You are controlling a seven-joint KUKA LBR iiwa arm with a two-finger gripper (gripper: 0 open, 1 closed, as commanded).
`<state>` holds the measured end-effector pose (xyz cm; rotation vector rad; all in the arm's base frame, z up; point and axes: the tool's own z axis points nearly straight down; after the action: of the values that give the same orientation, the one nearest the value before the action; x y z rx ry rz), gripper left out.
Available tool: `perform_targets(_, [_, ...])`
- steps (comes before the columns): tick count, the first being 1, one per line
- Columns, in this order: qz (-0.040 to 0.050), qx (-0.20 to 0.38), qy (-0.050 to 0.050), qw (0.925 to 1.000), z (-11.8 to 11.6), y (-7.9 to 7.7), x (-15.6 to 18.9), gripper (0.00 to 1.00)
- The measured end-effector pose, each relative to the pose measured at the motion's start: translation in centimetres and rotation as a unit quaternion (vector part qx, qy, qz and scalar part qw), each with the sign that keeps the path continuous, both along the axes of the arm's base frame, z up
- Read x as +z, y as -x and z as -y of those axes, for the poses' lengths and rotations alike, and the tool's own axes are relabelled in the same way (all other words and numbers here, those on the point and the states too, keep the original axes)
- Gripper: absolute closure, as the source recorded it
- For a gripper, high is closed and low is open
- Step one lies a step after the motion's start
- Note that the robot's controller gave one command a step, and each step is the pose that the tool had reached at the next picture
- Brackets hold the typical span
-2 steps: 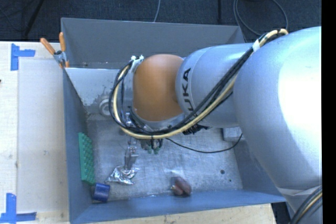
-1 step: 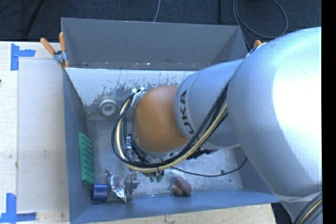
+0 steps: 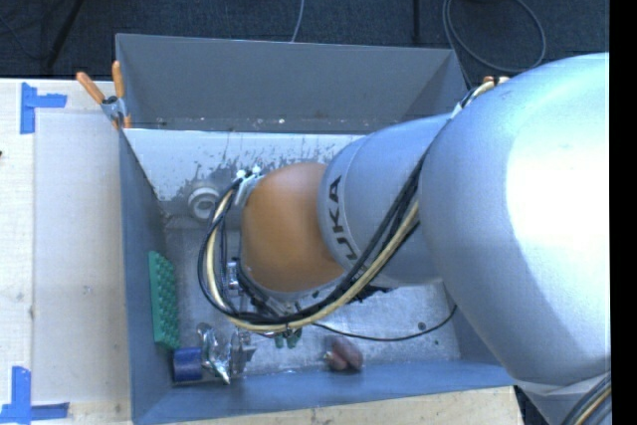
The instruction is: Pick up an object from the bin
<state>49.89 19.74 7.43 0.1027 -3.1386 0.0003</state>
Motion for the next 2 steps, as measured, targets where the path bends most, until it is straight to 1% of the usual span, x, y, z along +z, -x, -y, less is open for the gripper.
perform_targets(1, [-0.0016,-0.055,0.001,0.9985,0.8,0.8,0.1,0.00])
perform_targets(2, [-0.0015,-0.101,0.001,0.9948,-1.2,1.7,0.0,0.00])
